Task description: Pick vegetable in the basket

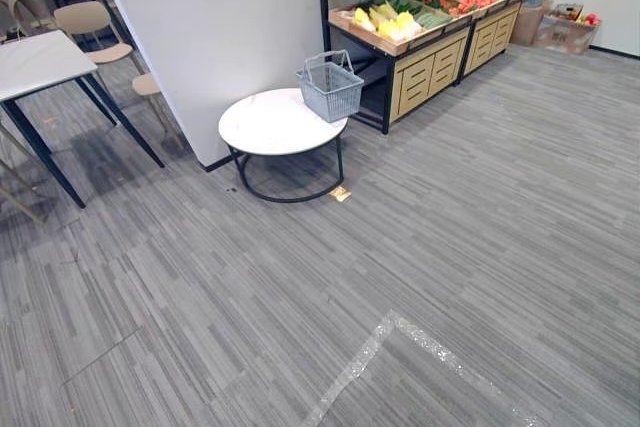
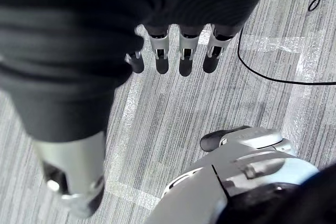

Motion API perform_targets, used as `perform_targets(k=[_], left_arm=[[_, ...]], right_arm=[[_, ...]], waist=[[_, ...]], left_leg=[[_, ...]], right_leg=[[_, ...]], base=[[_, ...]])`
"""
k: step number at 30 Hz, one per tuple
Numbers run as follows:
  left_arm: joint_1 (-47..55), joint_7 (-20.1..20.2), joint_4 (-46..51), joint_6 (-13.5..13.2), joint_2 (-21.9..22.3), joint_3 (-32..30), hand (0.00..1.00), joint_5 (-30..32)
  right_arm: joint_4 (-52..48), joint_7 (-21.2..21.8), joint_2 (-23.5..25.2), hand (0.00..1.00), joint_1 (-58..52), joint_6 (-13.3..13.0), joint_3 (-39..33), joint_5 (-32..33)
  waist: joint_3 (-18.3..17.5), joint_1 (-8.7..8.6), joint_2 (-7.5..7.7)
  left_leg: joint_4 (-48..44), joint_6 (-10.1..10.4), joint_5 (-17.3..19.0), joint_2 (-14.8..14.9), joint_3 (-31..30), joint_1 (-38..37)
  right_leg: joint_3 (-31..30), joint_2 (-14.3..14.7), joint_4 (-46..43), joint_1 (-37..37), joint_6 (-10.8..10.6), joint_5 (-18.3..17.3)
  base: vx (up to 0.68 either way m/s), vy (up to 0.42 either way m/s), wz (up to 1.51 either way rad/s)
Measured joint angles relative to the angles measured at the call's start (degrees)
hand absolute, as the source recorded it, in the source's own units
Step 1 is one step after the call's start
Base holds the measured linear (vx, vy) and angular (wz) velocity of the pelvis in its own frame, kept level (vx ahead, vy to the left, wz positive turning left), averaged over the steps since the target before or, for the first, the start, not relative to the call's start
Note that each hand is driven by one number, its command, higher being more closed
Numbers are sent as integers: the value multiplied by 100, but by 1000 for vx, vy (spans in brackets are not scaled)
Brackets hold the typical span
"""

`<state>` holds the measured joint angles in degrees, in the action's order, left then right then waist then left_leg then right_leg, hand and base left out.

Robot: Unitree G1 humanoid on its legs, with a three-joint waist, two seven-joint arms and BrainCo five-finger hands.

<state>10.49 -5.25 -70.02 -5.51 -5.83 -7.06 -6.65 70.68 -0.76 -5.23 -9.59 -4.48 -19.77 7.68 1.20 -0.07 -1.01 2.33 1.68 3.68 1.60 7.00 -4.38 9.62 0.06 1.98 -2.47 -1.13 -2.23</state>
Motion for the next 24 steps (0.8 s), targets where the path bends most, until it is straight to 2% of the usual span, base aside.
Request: perform_targets(k=[2,3,4,5,7,8,9,10,12,13,14,15,17,18,24], left_arm=[[-40,-23,-33,-64,2,-3,0,0],[-48,-34,-41,-68,0,-3,0,1],[-81,-68,-42,-78,-6,-3,0,1],[-88,-88,-41,-106,-5,-4,0,2],[-93,-131,-41,-144,-9,-6,0,4],[-106,-145,-42,-144,-9,-7,0,5],[-117,-150,-45,-143,-9,-10,0,6],[-118,-154,-46,-141,-9,-14,0,5],[-123,-131,-48,-140,-11,-16,0,5],[-123,-120,-54,-140,-11,-16,0,4],[-123,-104,-56,-143,-12,-15,0,3],[-122,-69,-59,-144,-13,-15,0,1],[-121,-54,-61,-146,-16,-13,0,1],[-119,-13,-64,-148,-15,-11,0,-6],[-118,124,-74,-147,-26,-11,0,-8]], right_arm=[[7,-8,1,0,39,1,-6,-17],[6,-9,3,0,55,1,-5,-30],[5,-11,8,0,111,-2,-4,-48],[5,-14,9,0,152,-5,-3,-47],[2,-29,18,0,212,-12,-4,-48],[2,-40,28,0,254,-35,-5,-49],[2,-55,33,0,269,-61,-10,-58],[-1,-72,37,0,292,-99,-13,-90],[0,-72,41,0,330,-102,-16,-93],[-1,-65,43,0,334,-102,-16,-94],[-1,-56,46,0,339,-102,-23,-92],[-1,-30,45,0,339,-100,-44,-80],[1,2,55,0,338,-100,-98,-48],[1,22,63,0,328,-102,-144,5],[5,114,71,0,324,-99,-218,15]], waist=[[32,1,-38],[72,2,30],[93,1,-32],[149,3,45],[128,5,7],[160,13,50],[145,15,-3],[190,16,70],[170,15,4],[215,15,79],[180,15,11],[215,16,78],[184,16,19],[212,17,68],[210,23,62]], left_leg=[[57,11,7,-9,4,-85],[61,30,19,-9,3,-90],[57,71,44,-14,5,-152],[64,80,50,-18,6,-175],[66,80,50,-30,6,-190],[72,80,50,-30,7,-190],[71,80,50,-29,7,-192],[77,80,50,-27,11,-192],[77,79,50,-21,21,-209],[77,79,50,-18,27,-215],[77,79,50,-14,31,-220],[78,79,50,-11,36,-223],[78,77,48,-7,41,-231],[82,76,48,-4,51,-239],[147,76,48,16,172,-293]], right_leg=[[57,-2,64,-108,-21,12],[90,-2,103,-137,-43,26],[103,-7,134,-211,-52,29],[103,-12,159,-253,-57,29],[114,-24,188,-286,-85,16],[116,-24,189,-285,-96,14],[120,-24,189,-288,-100,11],[122,-23,188,-282,-125,-5],[118,-18,187,-280,-135,-12],[117,-16,187,-281,-135,-12],[117,-13,188,-283,-134,-11],[117,-11,188,-283,-134,-11],[115,-7,189,-288,-124,-5],[105,-3,189,-290,-99,12],[15,23,211,-284,-109,25]], base=[[97,12,3],[57,8,4],[38,10,2],[32,11,2],[-2,4,2],[0,0,0],[0,0,0],[-49,-10,0],[-66,-15,-2],[-53,-12,-3],[-54,-13,-3],[-45,-11,-2],[-39,-9,-2],[-22,-4,-4],[-3,-5,-9]])
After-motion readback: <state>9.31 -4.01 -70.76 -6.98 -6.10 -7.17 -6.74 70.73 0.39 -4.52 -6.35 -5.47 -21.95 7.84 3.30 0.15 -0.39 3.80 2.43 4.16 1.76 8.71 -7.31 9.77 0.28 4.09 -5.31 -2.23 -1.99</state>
